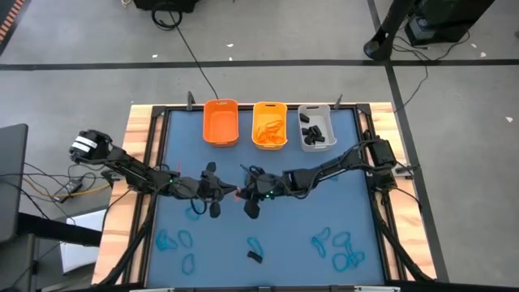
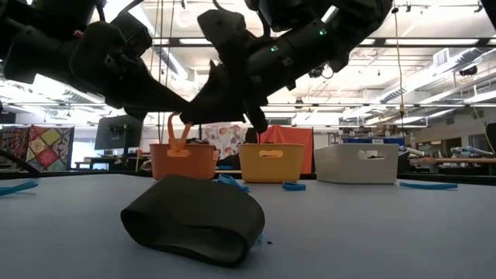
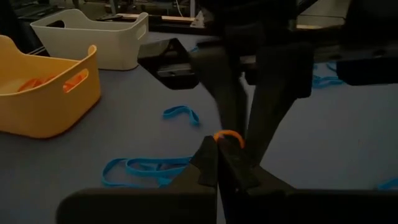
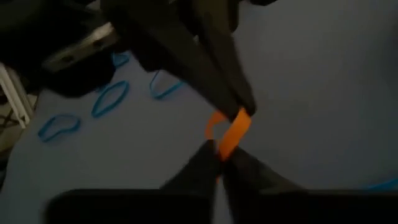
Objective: Sort rubber bands into baskets
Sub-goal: Put the orange rubber band into the yellow bin
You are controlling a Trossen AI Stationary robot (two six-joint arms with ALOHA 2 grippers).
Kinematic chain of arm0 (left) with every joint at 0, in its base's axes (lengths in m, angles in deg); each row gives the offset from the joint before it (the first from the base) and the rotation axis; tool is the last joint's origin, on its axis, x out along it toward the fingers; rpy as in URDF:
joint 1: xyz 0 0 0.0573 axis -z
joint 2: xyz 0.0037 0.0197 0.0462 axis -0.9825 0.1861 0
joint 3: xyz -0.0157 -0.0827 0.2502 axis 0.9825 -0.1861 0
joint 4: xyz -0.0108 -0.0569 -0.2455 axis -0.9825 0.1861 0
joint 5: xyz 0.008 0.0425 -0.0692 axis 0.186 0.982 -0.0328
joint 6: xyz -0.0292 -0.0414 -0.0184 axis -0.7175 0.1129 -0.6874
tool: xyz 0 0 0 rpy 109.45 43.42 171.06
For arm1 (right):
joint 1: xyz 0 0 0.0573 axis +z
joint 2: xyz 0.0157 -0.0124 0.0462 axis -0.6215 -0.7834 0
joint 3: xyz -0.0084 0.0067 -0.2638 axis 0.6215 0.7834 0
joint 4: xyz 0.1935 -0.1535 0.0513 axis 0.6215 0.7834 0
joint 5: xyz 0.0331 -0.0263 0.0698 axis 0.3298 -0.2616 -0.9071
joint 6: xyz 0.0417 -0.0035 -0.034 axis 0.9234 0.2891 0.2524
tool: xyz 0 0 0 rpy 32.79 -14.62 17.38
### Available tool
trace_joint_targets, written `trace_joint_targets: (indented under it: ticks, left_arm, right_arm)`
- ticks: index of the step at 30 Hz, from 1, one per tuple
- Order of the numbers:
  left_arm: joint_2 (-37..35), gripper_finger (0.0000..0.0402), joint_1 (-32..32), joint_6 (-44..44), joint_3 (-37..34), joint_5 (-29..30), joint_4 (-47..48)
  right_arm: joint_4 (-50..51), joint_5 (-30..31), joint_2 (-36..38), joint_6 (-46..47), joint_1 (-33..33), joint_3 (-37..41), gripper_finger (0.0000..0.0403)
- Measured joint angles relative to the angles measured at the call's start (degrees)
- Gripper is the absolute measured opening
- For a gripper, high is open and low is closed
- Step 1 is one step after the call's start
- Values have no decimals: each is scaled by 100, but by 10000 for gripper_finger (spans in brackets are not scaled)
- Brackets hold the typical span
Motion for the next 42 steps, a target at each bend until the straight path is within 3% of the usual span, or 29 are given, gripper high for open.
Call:
trace_joint_targets:
  ticks: [7, 12, 19, 30, 33, 38, 42]
  left_arm:
    - [-33, 18, 0, -308, 0, -4, 74]
    - [-194, 74, 0, -369, 4, -62, 184]
    - [-286, 153, -15, -693, 4, 48, 990]
    - [-291, 160, -46, -914, 4, 114, 1295]
    - [-291, 160, -46, -911, 4, 114, 1387]
    - [-291, 160, -46, -907, 4, 115, 1514]
    - [-291, 160, -46, -907, 4, 116, 1545]
  right_arm:
    - [256, 14, 4, -155, -135, 0, 9]
    - [1116, 117, 238, -421, -524, 0, 8]
    - [2104, 800, 824, -1044, -1198, 0, 8]
    - [2583, 1449, 1132, -1870, -2664, 0, 9]
    - [2701, 1213, 1132, -1913, -2893, 0, 10]
    - [2784, 198, 1132, -1832, -3042, 0, 25]
    - [2783, 70, 1131, -1808, -3042, 0, 59]
